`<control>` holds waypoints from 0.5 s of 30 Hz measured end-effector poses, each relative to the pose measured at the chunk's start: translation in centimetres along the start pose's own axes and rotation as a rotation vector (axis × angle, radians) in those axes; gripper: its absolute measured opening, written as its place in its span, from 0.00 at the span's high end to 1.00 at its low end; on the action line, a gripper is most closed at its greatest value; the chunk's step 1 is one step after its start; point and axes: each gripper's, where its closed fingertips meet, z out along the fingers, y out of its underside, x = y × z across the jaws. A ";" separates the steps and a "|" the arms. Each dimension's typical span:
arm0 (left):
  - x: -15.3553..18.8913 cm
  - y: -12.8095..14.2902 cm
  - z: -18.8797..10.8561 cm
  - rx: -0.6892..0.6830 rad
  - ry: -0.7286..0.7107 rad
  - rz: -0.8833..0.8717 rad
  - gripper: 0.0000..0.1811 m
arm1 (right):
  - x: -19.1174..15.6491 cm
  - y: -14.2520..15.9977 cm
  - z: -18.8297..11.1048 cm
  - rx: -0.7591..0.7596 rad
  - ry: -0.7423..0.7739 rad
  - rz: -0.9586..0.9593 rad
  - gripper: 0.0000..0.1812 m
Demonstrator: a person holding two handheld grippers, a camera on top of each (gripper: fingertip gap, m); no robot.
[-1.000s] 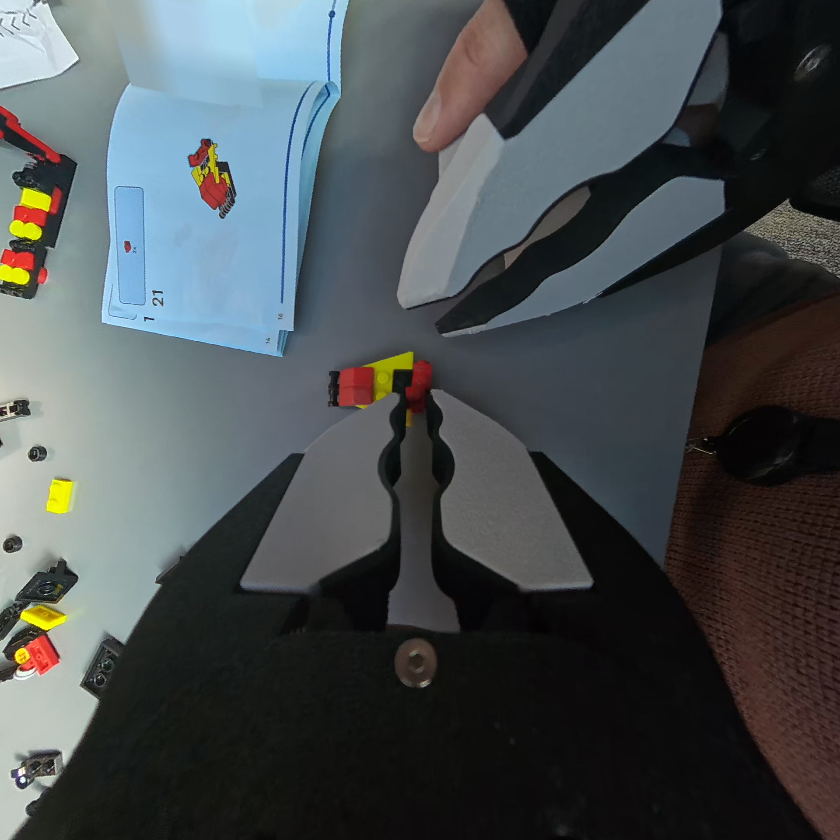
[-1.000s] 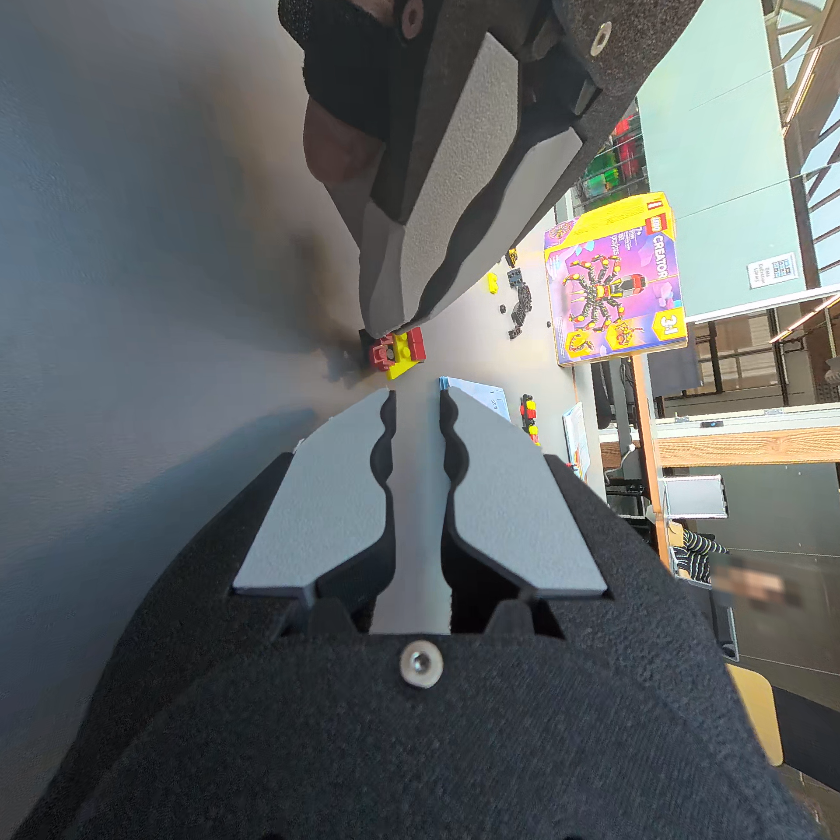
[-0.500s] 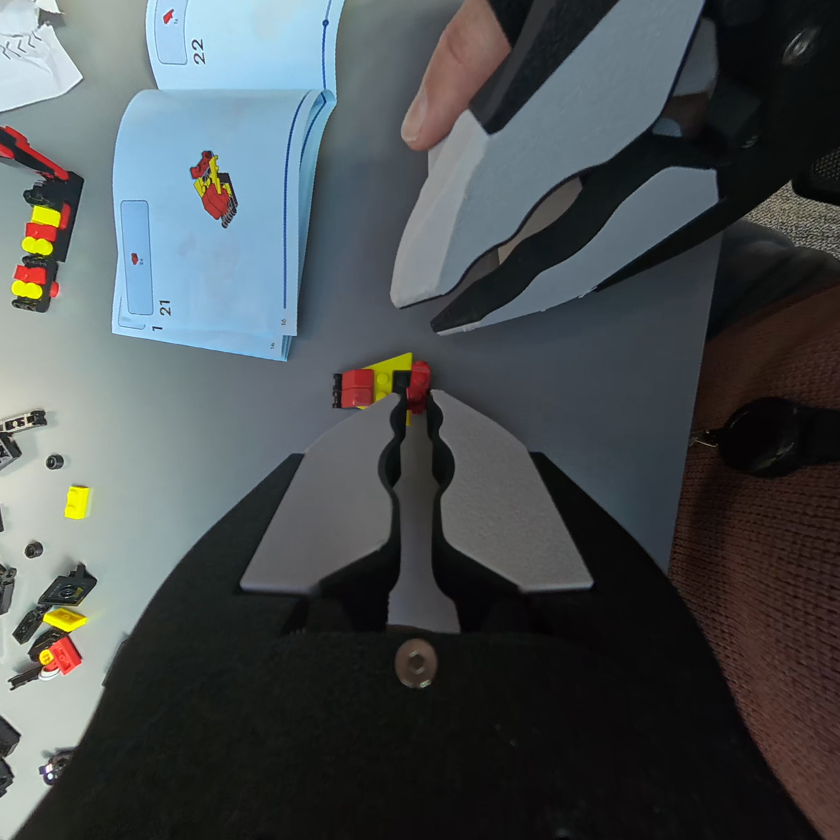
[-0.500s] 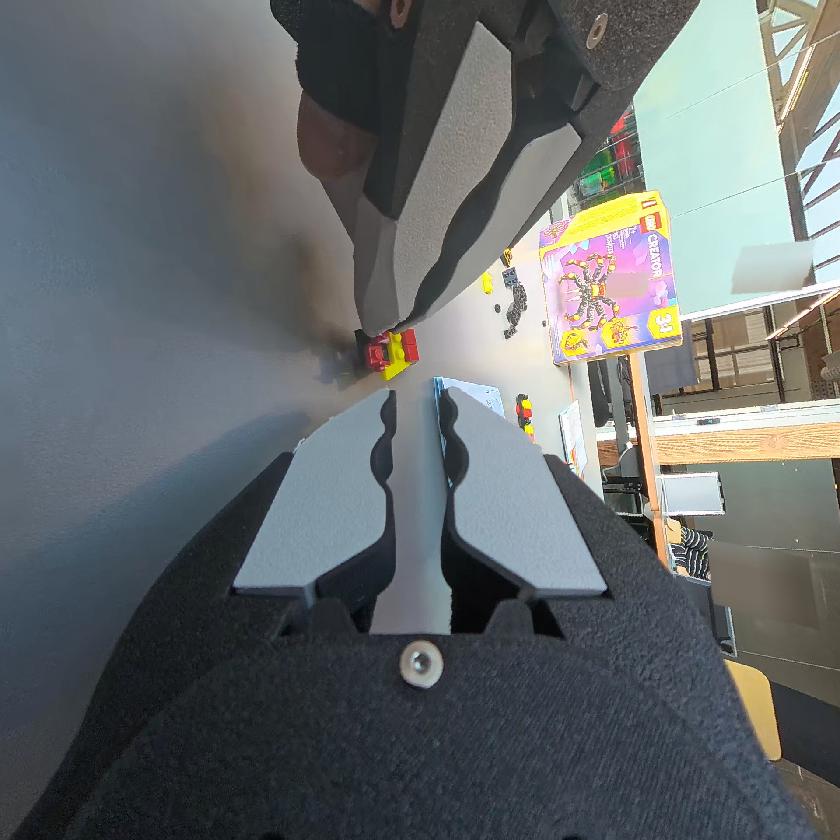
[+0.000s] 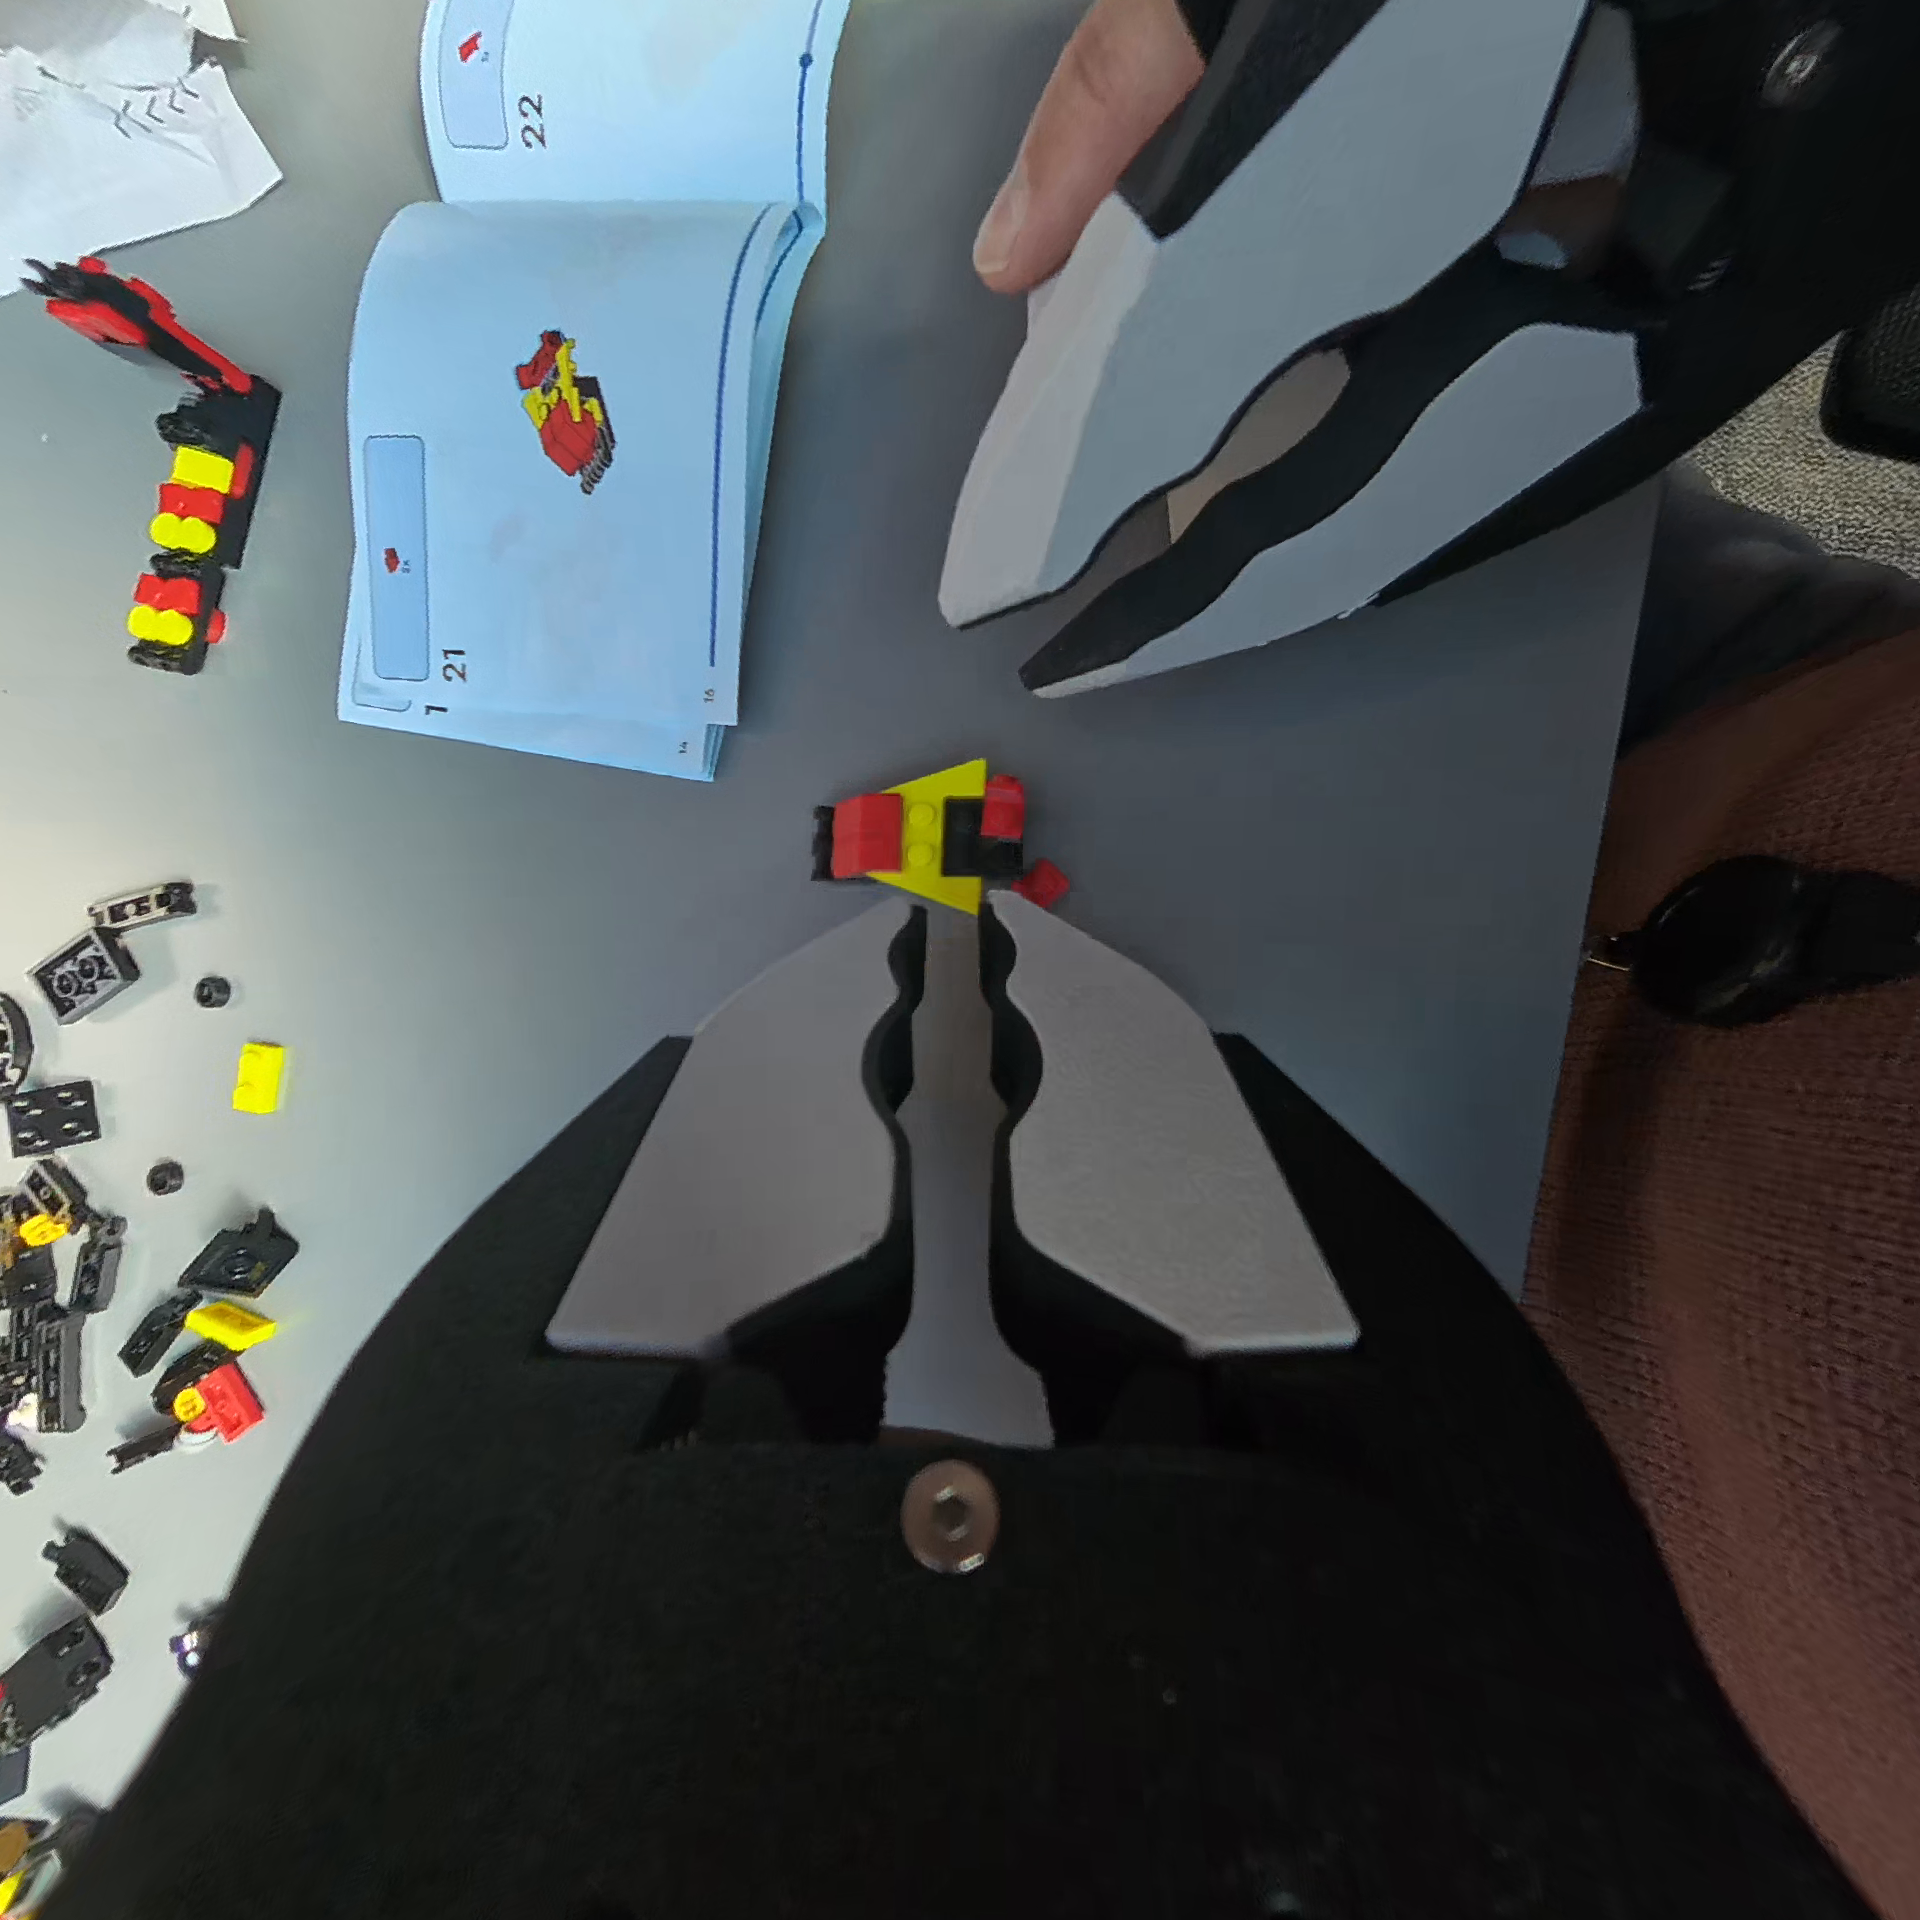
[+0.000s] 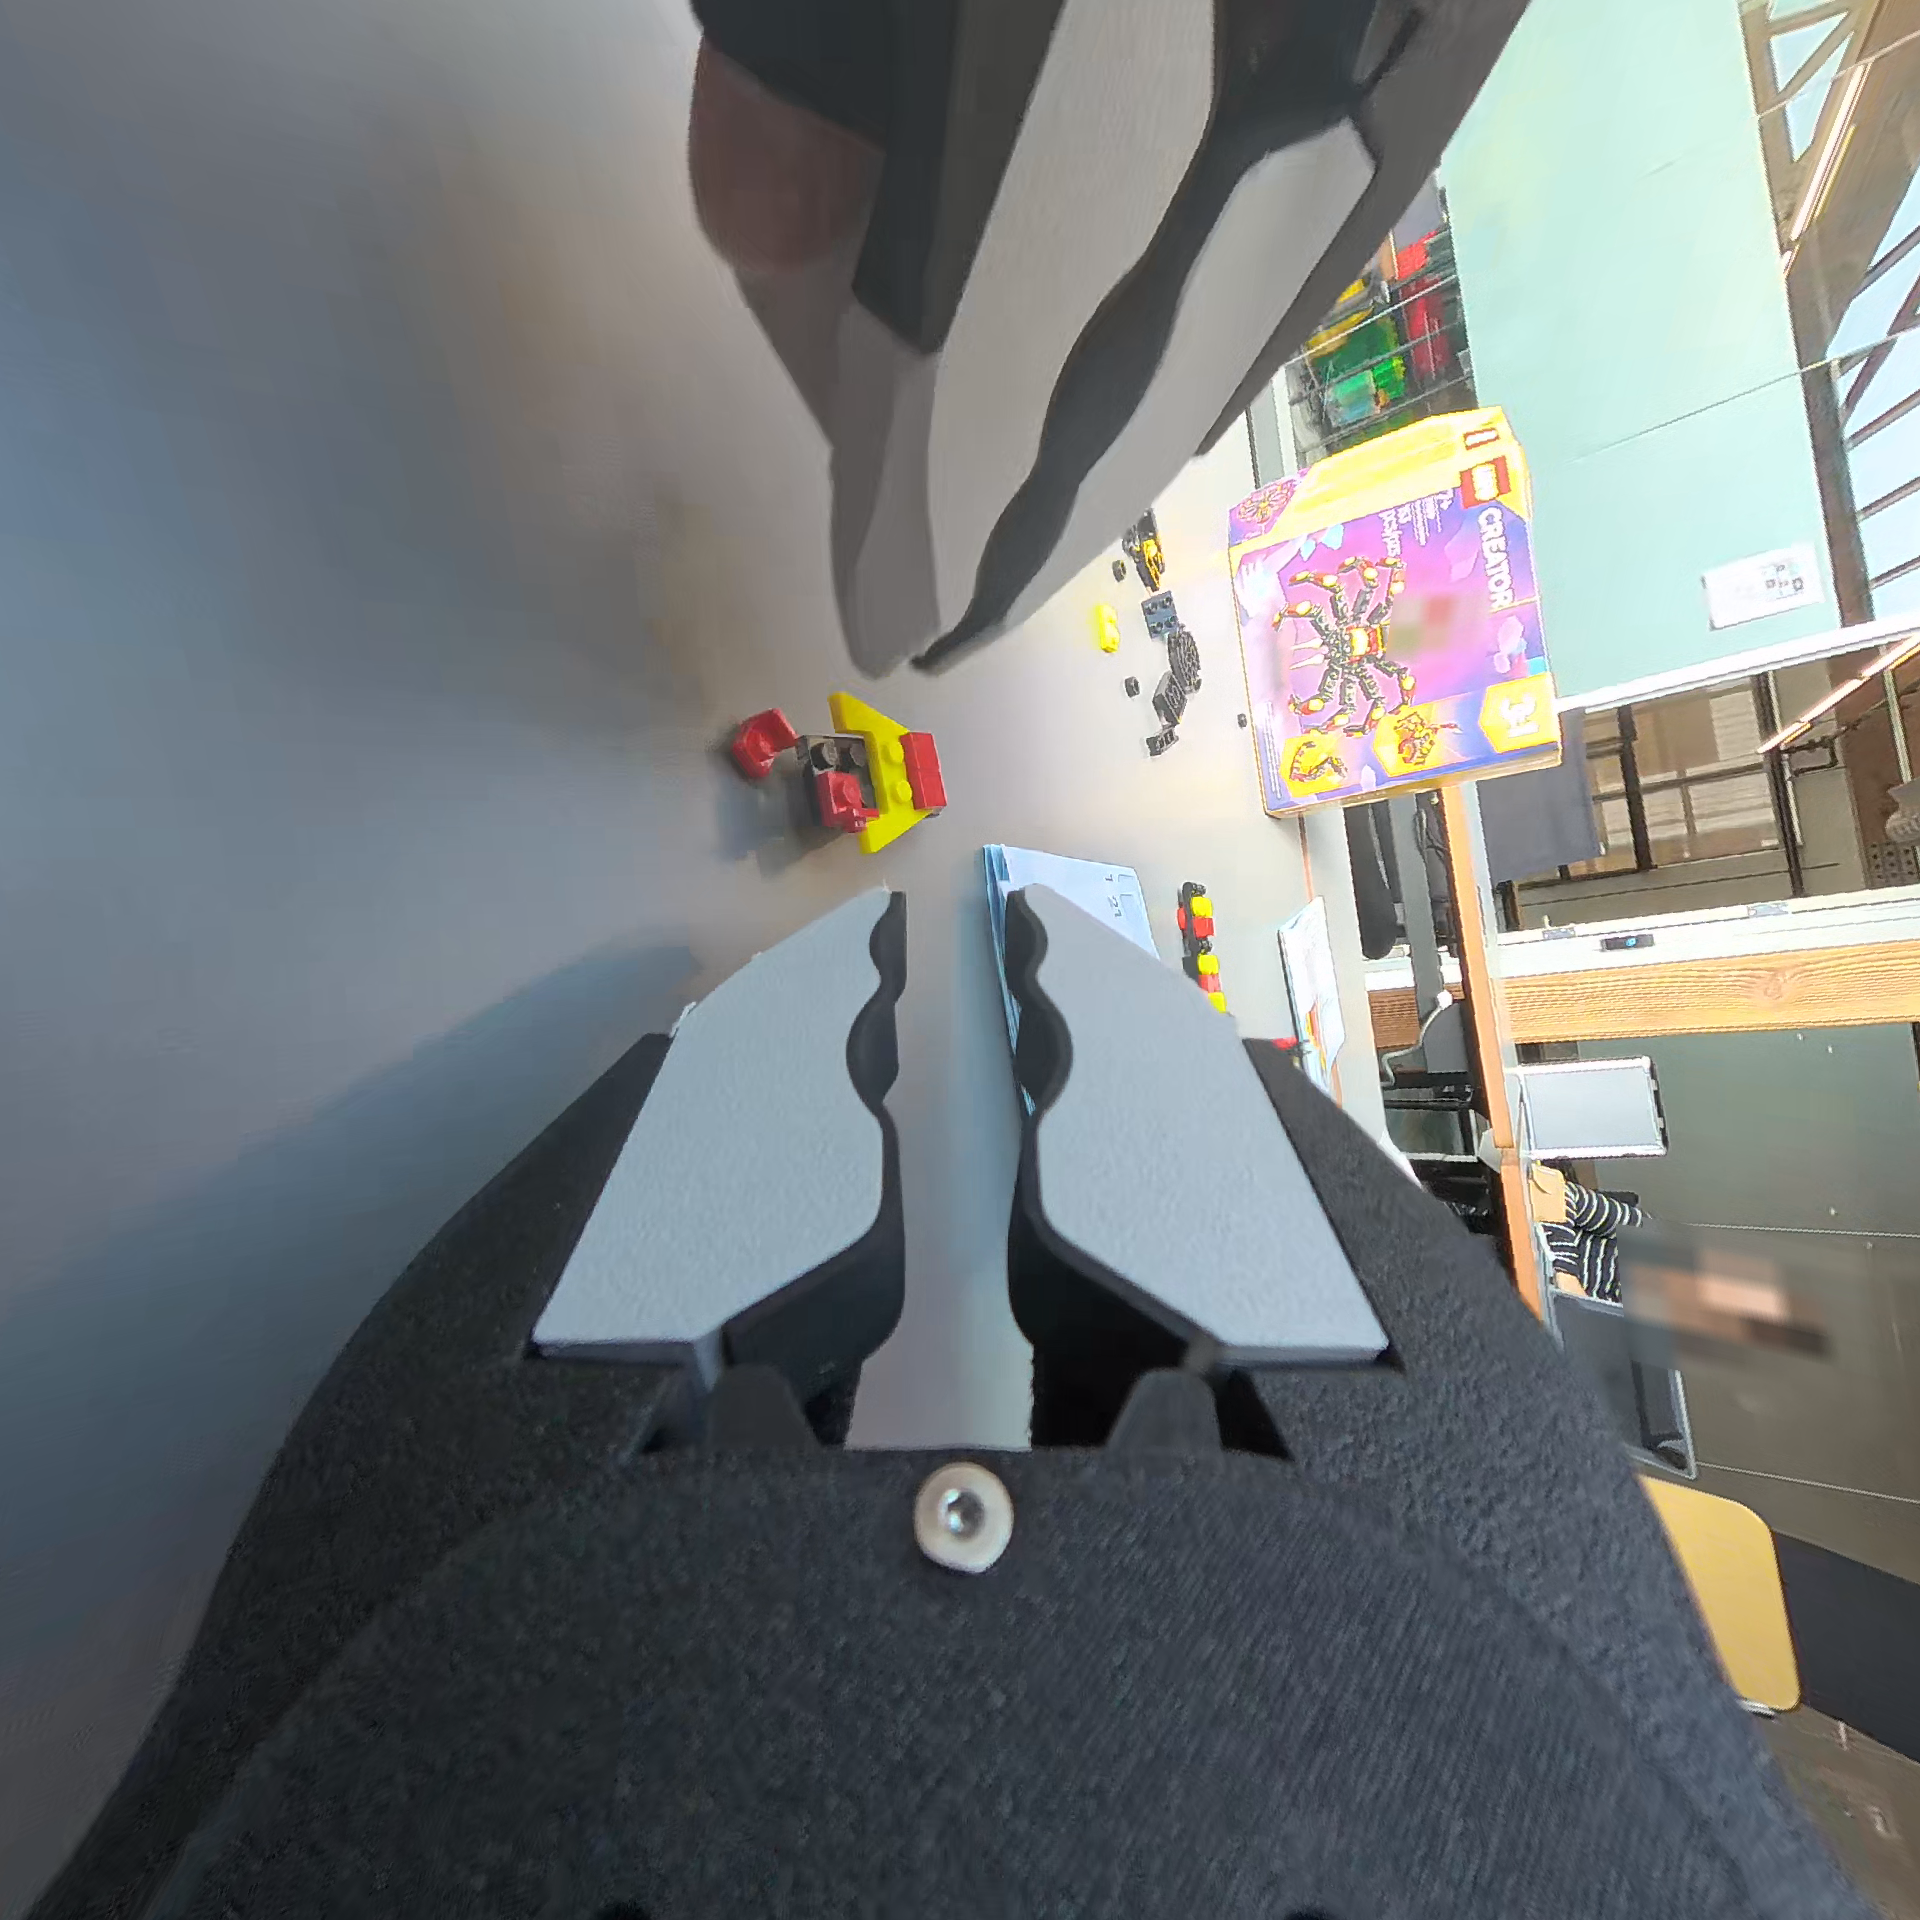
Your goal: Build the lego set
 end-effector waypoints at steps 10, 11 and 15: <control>1.7 1.5 -0.1 0.085 0.114 -0.009 0.94 | -2.9 -1.9 -1.4 -0.030 -0.449 0.622 0.93; 1.6 1.6 0.4 0.077 0.097 0.034 0.93 | -3.2 -2.2 -1.4 -0.042 -0.488 0.681 0.93; 2.0 1.7 1.4 0.071 0.172 0.092 0.92 | -4.0 -3.1 -0.7 -0.055 -0.610 0.834 0.95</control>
